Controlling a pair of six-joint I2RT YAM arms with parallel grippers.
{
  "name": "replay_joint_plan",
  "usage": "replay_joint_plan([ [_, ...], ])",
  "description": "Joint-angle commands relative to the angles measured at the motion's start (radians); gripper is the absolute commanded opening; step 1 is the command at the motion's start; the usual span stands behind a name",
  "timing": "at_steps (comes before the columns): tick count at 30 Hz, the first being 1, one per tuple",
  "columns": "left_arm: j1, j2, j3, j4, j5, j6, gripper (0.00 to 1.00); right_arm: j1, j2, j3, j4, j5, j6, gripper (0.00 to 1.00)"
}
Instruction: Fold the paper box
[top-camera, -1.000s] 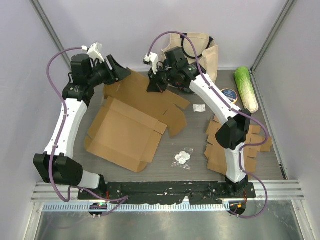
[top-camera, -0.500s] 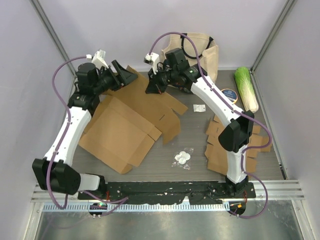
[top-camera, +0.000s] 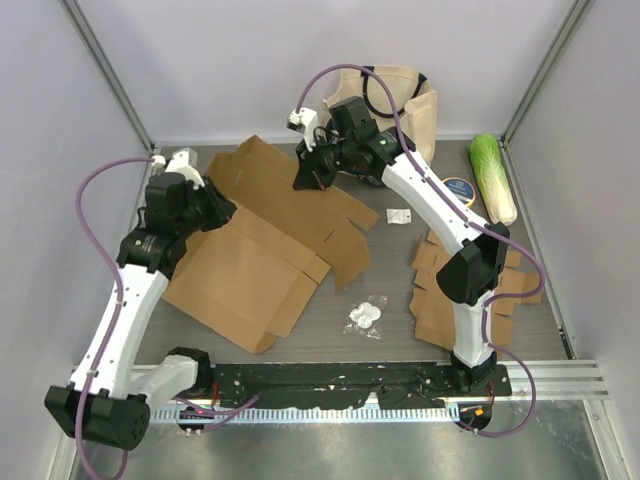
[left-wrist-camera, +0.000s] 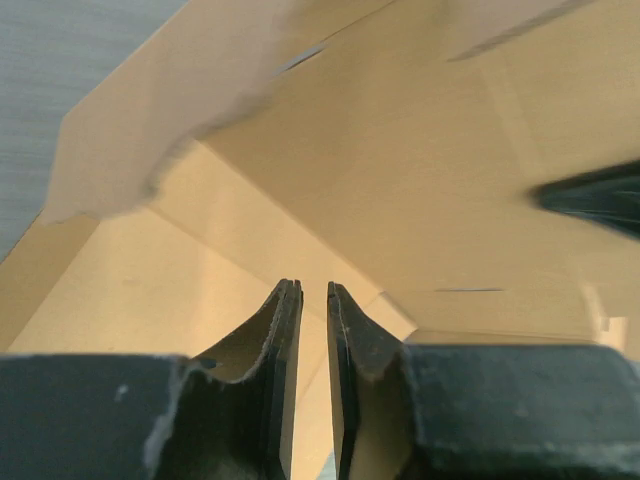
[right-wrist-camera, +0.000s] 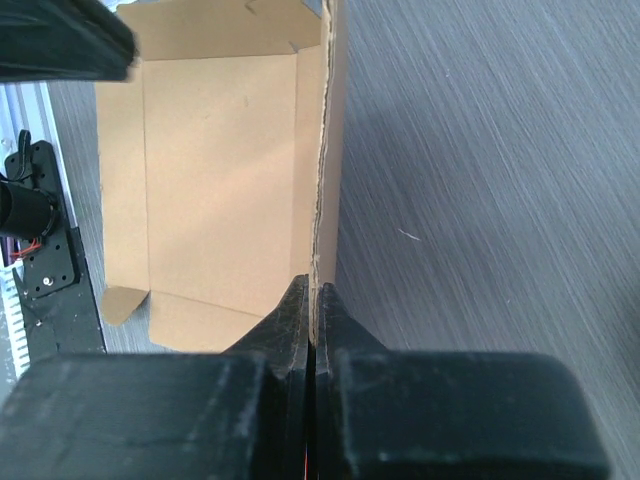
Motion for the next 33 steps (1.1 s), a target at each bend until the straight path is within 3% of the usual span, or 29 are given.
replay_joint_plan([
  [1,-0.016,0.072,-0.044,-0.015,-0.184,0.019,0.18,-0.013,-0.008,0.087,-0.039,-0.038,-0.073,0.01],
  [10,-0.012,0.268,0.064,0.028,-0.464,0.02,0.0,-0.02,0.023,0.114,-0.054,-0.081,-0.098,0.01],
  [24,0.033,0.4,0.122,0.062,-0.55,-0.032,0.0,-0.026,0.026,0.12,-0.066,-0.15,-0.124,0.01],
  [29,0.031,0.427,0.118,0.059,-0.424,-0.058,0.0,-0.026,0.034,0.126,-0.042,-0.145,-0.116,0.01],
  [33,0.024,0.358,0.013,0.111,-0.273,-0.106,0.0,-0.026,0.055,0.14,-0.019,-0.135,-0.098,0.01],
])
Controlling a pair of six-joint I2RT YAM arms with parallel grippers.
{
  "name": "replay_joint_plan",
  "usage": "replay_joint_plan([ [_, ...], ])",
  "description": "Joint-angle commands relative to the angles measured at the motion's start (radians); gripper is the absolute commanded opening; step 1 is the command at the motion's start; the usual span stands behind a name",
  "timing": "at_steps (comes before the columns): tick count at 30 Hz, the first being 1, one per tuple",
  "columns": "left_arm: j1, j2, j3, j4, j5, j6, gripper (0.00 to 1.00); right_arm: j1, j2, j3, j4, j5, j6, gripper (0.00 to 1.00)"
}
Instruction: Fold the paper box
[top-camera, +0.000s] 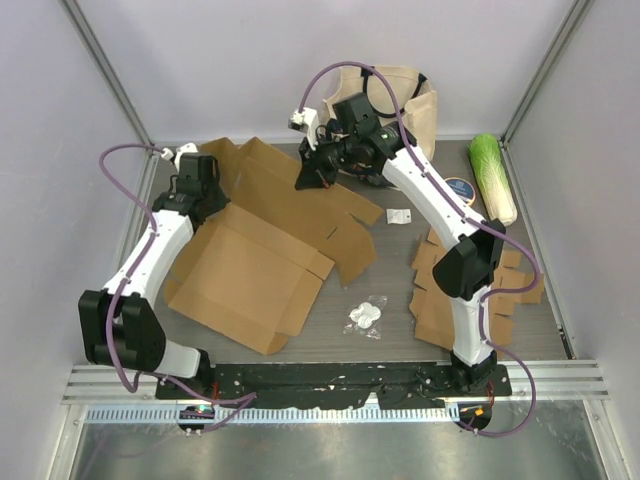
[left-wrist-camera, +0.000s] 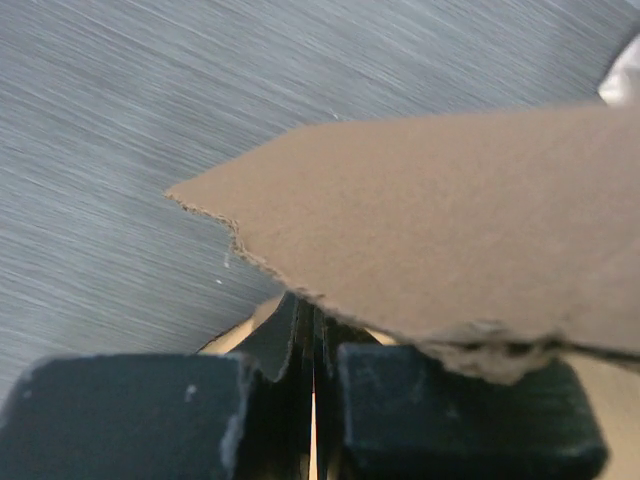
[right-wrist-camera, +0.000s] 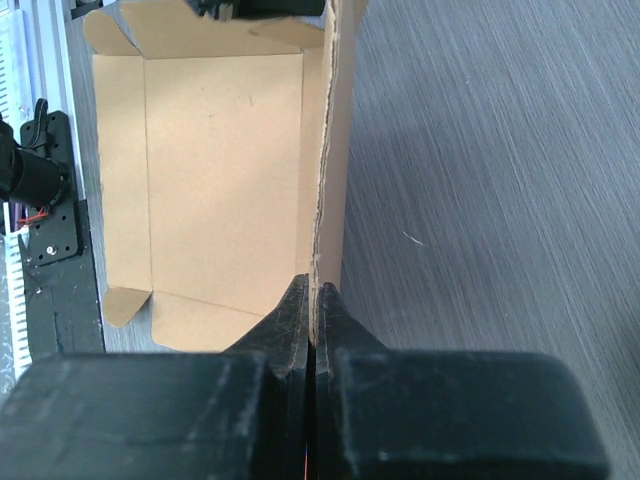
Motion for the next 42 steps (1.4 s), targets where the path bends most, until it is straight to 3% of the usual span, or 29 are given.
replay_joint_plan([
  [1,-0.006,-0.095,-0.099,0.094,0.178,-0.063,0.0,0.001,0.023,0.071,0.077,-0.025,0.016,0.01],
  [4,-0.006,-0.144,-0.196,0.169,0.248,-0.104,0.0,0.008,0.034,0.071,0.092,-0.022,0.024,0.01],
  [8,0.002,-0.086,-0.167,0.117,0.276,-0.101,0.0,0.02,0.041,0.056,0.114,0.005,0.027,0.01],
  [12,0.004,-0.191,-0.176,0.108,0.253,-0.089,0.03,0.029,0.031,0.03,0.12,0.091,-0.005,0.01],
  [15,0.002,-0.355,-0.231,0.115,0.326,-0.112,0.26,0.044,0.029,0.023,0.108,0.163,-0.068,0.01],
  [16,0.002,-0.406,-0.266,0.127,0.35,-0.125,0.4,0.053,0.027,0.022,0.1,0.186,-0.09,0.01],
  [19,0.002,-0.534,-0.295,0.131,0.47,-0.211,0.55,0.077,0.037,0.019,0.096,0.275,-0.159,0.01],
  [22,0.004,-0.557,-0.27,0.143,0.605,-0.372,0.63,0.118,0.056,0.02,0.097,0.372,-0.217,0.01],
  [24,0.004,-0.545,-0.262,0.192,0.676,-0.498,0.66,0.142,0.064,0.023,0.111,0.425,-0.232,0.01],
  [25,0.002,-0.527,-0.265,0.244,0.684,-0.636,0.66,0.149,0.07,0.022,0.114,0.435,-0.235,0.01],
  [28,0.002,-0.471,-0.234,0.264,0.667,-0.832,0.68,0.167,0.069,0.005,0.149,0.467,-0.231,0.01],
  [34,0.001,-0.382,-0.049,-0.038,0.458,-0.984,0.63,0.196,0.023,-0.09,0.244,0.482,-0.237,0.01],
  [42,0.002,-0.326,-0.003,-0.147,0.342,-1.044,0.65,0.218,-0.023,-0.159,0.278,0.508,-0.255,0.01],
])
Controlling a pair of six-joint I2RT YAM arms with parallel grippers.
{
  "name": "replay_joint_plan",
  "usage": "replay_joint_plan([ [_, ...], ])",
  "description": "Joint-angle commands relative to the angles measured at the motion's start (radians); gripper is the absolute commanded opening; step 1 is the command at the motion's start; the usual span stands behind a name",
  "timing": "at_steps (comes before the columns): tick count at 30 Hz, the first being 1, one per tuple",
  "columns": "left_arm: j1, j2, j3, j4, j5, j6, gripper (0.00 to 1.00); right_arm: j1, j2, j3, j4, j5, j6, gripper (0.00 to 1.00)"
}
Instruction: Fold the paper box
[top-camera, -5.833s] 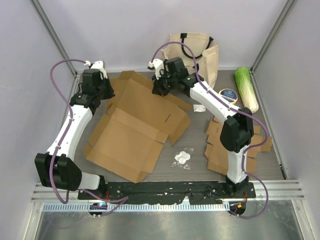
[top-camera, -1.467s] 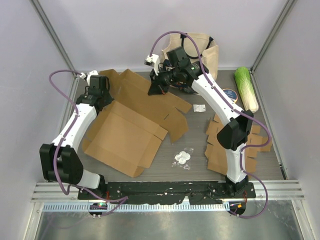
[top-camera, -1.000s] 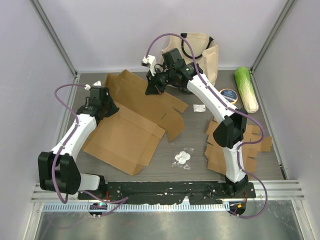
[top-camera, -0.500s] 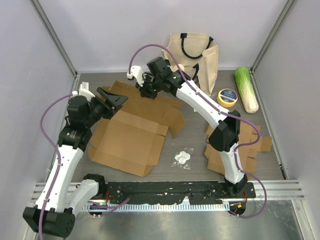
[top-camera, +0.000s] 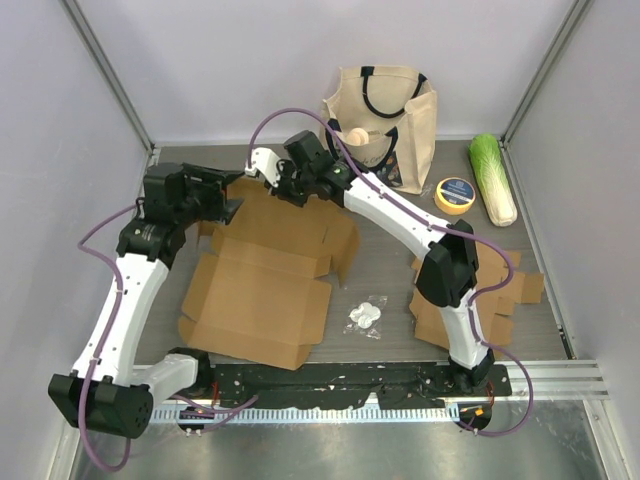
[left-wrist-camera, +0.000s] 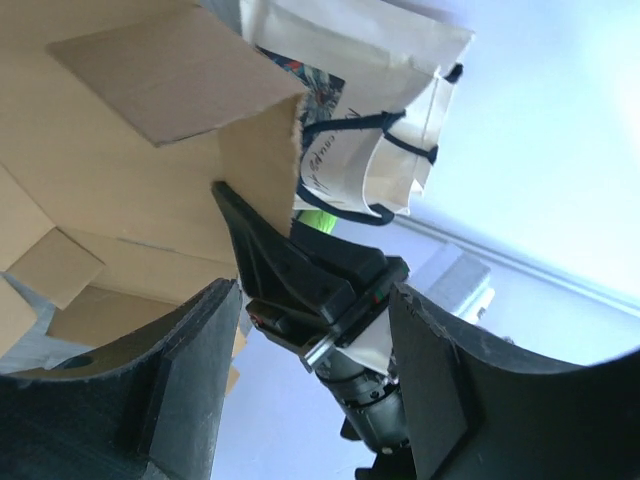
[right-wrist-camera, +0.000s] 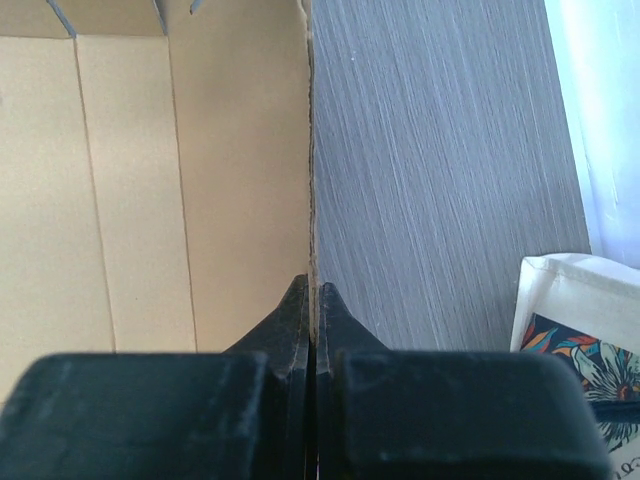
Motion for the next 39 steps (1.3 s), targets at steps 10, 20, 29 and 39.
replay_joint_plan([
  [10,0.004,0.095,0.105,-0.139,-0.095,-0.07,0.67,0.035,-0.153,-0.113,0.116,0.026,-0.014,0.01],
  [20,-0.014,0.178,0.159,-0.177,-0.068,-0.053,0.59,0.08,-0.181,-0.123,0.129,0.081,-0.048,0.01],
  [29,-0.014,0.107,0.012,-0.04,-0.098,0.005,0.09,0.095,-0.167,-0.129,0.173,0.357,0.05,0.28],
  [39,-0.006,0.116,-0.107,0.091,-0.047,-0.019,0.0,0.094,-0.319,-0.142,-0.097,0.58,0.939,0.7],
])
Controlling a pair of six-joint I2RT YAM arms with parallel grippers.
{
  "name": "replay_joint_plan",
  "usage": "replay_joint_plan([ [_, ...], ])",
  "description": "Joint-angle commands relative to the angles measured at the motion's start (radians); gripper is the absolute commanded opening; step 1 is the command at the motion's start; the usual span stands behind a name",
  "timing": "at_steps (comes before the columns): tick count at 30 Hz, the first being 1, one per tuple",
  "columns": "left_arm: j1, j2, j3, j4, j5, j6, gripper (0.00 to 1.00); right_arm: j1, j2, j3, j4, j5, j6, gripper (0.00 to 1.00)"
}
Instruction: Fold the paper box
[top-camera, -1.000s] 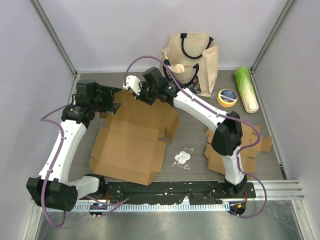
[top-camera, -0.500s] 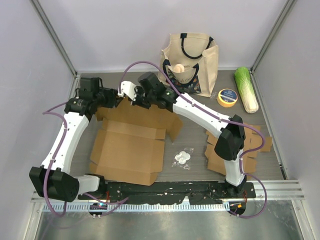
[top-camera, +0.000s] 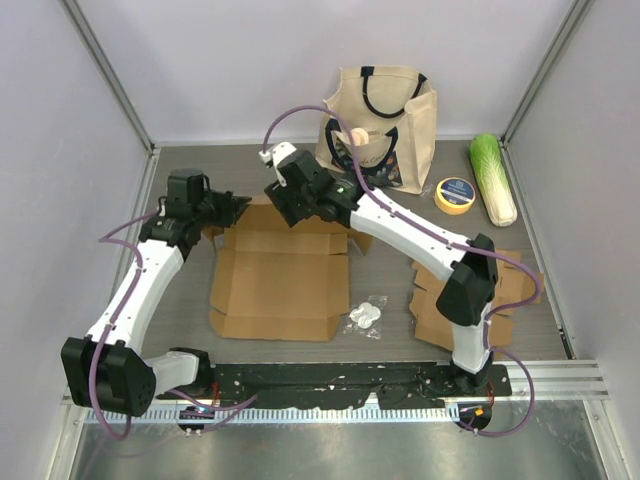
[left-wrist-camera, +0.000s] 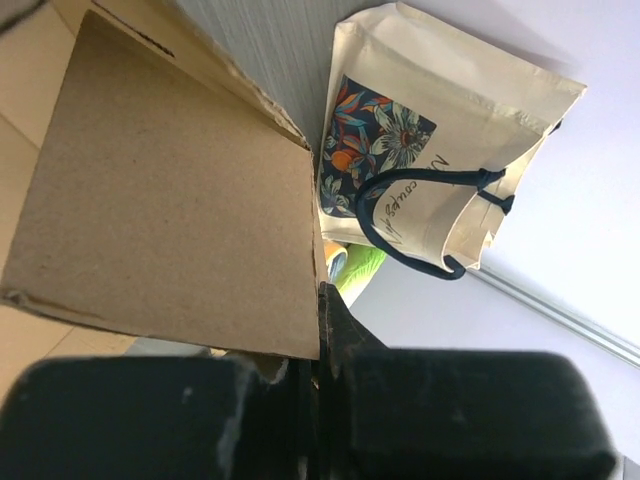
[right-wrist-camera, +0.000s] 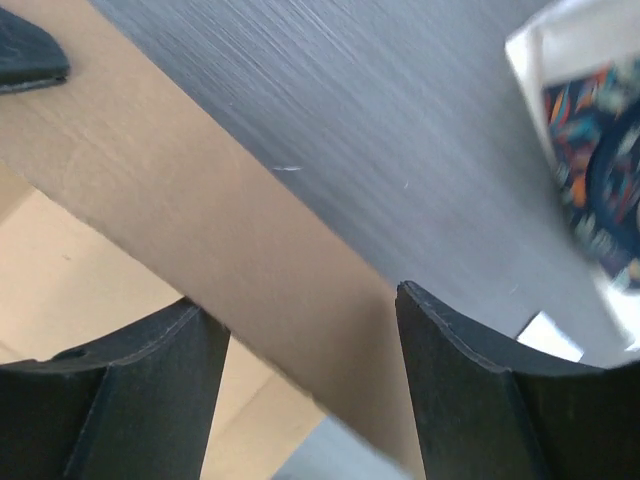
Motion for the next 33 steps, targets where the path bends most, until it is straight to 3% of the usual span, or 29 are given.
replay_joint_plan([
  [1,0.004,0.006,-0.002,0.059,0.009,0.014,0.0,-0.01,-0.234,-0.024,-0.053,0.075,0.54,0.7],
  [3,0.005,0.0,0.0,0.059,0.008,0.016,0.0,-0.013,-0.307,-0.183,0.043,-0.055,0.642,0.7],
  [6,0.01,-0.011,-0.006,0.054,0.003,0.016,0.0,-0.013,-0.455,-0.436,0.308,-0.141,0.926,0.71],
  [7,0.012,-0.012,-0.014,0.056,0.005,0.013,0.0,-0.013,-0.483,-0.498,0.45,-0.152,1.071,0.73],
  [10,0.015,-0.017,-0.026,0.064,0.02,0.005,0.0,-0.013,-0.531,-0.656,0.577,-0.151,1.274,0.74],
  [18,0.015,-0.035,-0.049,0.079,0.065,0.005,0.0,-0.05,-0.487,-0.765,0.783,-0.184,1.675,0.75],
  [26,0.016,-0.064,-0.068,0.08,0.083,0.011,0.0,-0.097,-0.444,-0.854,0.879,-0.15,1.878,0.75],
  [31,0.03,-0.077,-0.071,0.074,0.078,0.034,0.0,-0.115,-0.399,-0.85,0.93,-0.187,1.93,0.68],
  [33,0.028,-0.075,-0.068,0.068,0.074,0.05,0.0,-0.12,-0.373,-0.839,0.93,-0.203,1.942,0.57],
])
